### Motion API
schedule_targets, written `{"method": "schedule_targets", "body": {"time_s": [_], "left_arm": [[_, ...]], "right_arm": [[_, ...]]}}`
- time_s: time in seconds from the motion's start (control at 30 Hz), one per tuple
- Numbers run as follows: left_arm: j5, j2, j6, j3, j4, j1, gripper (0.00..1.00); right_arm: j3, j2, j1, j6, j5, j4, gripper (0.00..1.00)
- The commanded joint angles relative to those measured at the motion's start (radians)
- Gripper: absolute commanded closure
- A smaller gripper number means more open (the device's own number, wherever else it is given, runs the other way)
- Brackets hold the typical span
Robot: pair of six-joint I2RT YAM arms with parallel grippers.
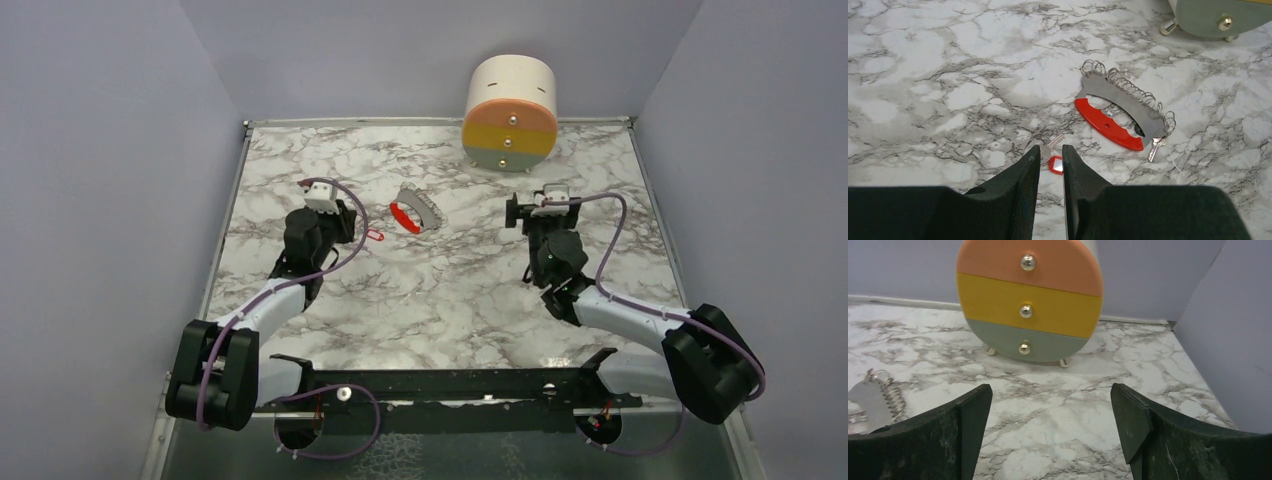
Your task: Remove the keys from the keyring
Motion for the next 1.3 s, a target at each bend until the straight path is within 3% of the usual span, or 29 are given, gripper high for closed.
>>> {"method": "schedule_targets", "body": {"time_s": [0.0, 0.17, 0.3, 0.43, 0.53, 0.6, 0.7, 0.87, 1.27], "left_arm": [[-0.022, -0.005, 0.032, -0.024, 0.050, -0.004, 0.75], [-0.012, -0.010, 0.062, -0.055, 0.099, -0.005, 0.75], [-0.017, -0.006, 0.086, -0.085, 0.160, -0.005, 0.75], [-0.010, 0.022, 0.093, -0.110, 0.238, -0.005, 0.75], [0.000, 0.054, 0.096, -0.127, 0.289, -0.004, 0.75], [0.003, 0.075, 0.095, -0.130, 0.312, -0.005, 0.75], [0.021, 0.092, 0.097, -0.122, 0.327, -0.004, 0.75], [0.029, 0.131, 0.098, -0.121, 0.390, -0.004, 0.75], [0.095, 0.213, 0.107, -0.110, 0.504, -0.005, 0.75]], "right_arm": [[-0.067, -0.029, -0.081, -0.030, -0.035, 0.202, 0.09], [-0.131, -0.111, -0.283, 0.123, -0.229, 0.148, 0.09], [-0.227, -0.116, -0.335, 0.127, -0.366, 0.309, 0.09], [-0.225, 0.006, -0.346, 0.107, -0.388, 0.400, 0.09], [-0.285, 0.117, -0.350, 0.085, -0.439, 0.615, 0.09], [-0.296, 0.211, -0.351, 0.057, -0.431, 0.702, 0.09], [-0.300, 0.226, -0.351, 0.054, -0.402, 0.698, 0.08], [-0.317, 0.116, -0.351, 0.088, -0.357, 0.498, 0.08], [-0.441, 0.123, -0.351, 0.065, -0.404, 0.710, 0.08]]}}
